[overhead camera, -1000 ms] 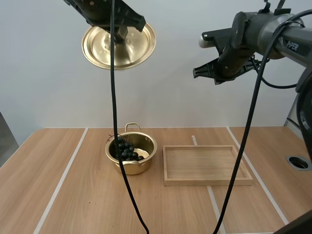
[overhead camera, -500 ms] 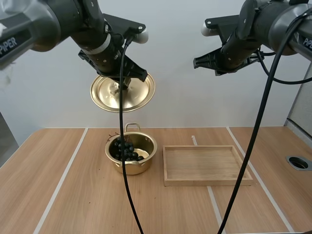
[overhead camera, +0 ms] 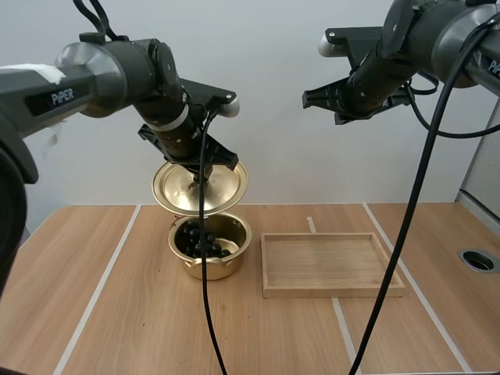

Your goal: Open the pot, put the grape inside, and close it

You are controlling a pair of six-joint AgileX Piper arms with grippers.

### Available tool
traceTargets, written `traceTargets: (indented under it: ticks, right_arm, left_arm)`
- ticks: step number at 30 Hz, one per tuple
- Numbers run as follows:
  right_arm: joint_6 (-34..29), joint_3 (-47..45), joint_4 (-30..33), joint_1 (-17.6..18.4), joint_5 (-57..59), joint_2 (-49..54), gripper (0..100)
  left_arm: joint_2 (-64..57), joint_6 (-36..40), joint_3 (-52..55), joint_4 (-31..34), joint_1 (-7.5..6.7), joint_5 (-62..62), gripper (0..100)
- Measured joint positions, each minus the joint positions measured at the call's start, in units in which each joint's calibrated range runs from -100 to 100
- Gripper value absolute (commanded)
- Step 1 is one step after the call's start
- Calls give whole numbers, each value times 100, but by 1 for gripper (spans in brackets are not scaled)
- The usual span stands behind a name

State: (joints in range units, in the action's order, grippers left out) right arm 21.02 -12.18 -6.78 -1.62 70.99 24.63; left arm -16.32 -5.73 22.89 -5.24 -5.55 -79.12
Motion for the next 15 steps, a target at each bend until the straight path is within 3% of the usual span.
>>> traceTargets:
  ticks: [15]
  right_arm:
    - [125,0,-15,0,0,0,0]
  left_arm:
    - [622,18,725,0,0,1307,0]
